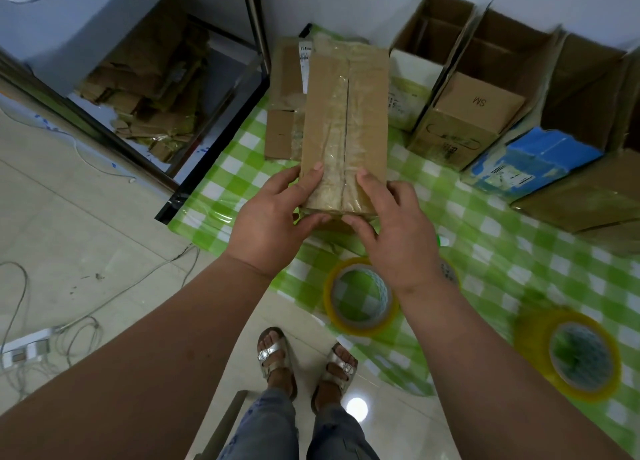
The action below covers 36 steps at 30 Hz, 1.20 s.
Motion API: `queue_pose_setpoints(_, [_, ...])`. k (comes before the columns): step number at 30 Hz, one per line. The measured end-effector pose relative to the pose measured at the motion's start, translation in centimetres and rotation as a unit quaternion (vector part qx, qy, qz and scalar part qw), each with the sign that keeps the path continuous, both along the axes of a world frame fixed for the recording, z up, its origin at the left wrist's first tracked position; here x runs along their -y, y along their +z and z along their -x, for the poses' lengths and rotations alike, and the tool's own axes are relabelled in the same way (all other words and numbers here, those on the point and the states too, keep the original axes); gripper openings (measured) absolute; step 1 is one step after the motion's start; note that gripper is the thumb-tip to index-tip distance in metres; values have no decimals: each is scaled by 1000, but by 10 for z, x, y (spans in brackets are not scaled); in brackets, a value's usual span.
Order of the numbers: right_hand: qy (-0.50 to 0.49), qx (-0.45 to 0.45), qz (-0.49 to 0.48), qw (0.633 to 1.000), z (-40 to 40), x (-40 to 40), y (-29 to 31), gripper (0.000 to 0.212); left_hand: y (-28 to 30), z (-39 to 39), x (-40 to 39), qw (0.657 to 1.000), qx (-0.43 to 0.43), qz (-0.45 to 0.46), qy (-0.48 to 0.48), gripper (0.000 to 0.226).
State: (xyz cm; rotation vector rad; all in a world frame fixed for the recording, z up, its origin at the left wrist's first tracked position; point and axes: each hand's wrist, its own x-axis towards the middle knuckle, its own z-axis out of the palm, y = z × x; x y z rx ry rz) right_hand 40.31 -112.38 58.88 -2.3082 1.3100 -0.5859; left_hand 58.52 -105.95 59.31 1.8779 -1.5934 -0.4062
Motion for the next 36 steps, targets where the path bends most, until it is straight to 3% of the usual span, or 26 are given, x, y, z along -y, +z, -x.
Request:
queue_pose_setpoints(7, [21, 23, -10, 999, 9, -5, -5, 68, 1, -3, -1, 1000, 13, -17, 3, 71])
queue_pose_setpoints(10, [-34, 65, -57, 996, 15, -21, -5, 74, -1, -2, -6, 998, -38, -45, -17, 94])
queue_pose_setpoints(12, [-85, 83, -35, 992, 20, -38, -5, 61, -3, 1, -12, 995, -74, -68, -11, 110])
queue_pose_setpoints(15, [-65, 1, -8, 998, 25, -68, -9, 38, -10, 8, -25, 987, -117, -72, 79, 107])
queue_pose_setpoints(17, [-10, -98, -37, 994, 25, -86, -14, 42, -18, 11, -36, 974, -149, -87, 148, 92])
queue_pose_setpoints(20, [72, -258, -123, 956, 22, -100, -22, 59, -26, 18, -52, 960, -165, -133, 183, 70])
queue_pose_setpoints(22, [96, -289, -126, 944, 20, -103, -24, 47, -25, 24, -60, 958, -165, -155, 175, 60])
queue_pose_setpoints(27, [29, -189, -139, 972, 21, -105, -10, 23, -13, 31, -67, 934, -215, -222, 178, 38])
queue_pose_setpoints(33, [-8, -54, -196, 979, 27, -103, 15, 12, 21, 42, -67, 889, -371, -217, 155, 38])
queue_pose_setpoints(36, [-21, -7, -200, 979, 27, -104, 27, 22, 38, 48, -71, 922, -338, -163, 92, 32])
